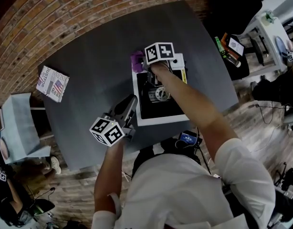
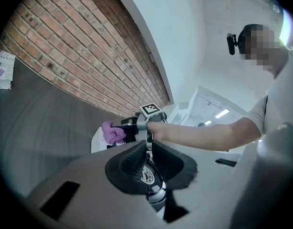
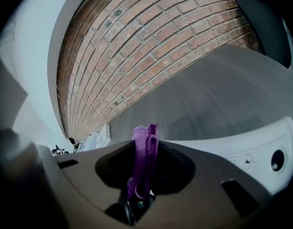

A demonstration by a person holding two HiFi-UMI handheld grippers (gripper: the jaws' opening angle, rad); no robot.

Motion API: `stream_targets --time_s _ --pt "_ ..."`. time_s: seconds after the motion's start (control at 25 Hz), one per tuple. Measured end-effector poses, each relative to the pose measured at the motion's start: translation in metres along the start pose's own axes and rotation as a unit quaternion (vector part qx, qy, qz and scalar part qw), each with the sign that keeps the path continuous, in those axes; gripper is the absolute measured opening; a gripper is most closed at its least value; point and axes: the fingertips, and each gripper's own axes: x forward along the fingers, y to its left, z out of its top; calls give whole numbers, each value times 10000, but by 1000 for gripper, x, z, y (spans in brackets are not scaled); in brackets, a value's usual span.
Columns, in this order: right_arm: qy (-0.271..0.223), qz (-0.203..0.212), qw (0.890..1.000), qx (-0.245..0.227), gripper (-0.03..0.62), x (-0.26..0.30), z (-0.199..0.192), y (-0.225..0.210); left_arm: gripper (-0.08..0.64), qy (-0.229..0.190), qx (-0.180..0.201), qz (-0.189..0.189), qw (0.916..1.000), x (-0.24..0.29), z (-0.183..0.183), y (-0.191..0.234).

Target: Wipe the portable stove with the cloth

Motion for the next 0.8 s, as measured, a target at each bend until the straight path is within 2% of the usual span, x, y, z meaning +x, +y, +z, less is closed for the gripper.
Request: stream_targets --time_s 0.8 --pt "27 -496 9977 -460 103 -60 -1 -64 43 192 66 -262 9994 33 -12 -26"
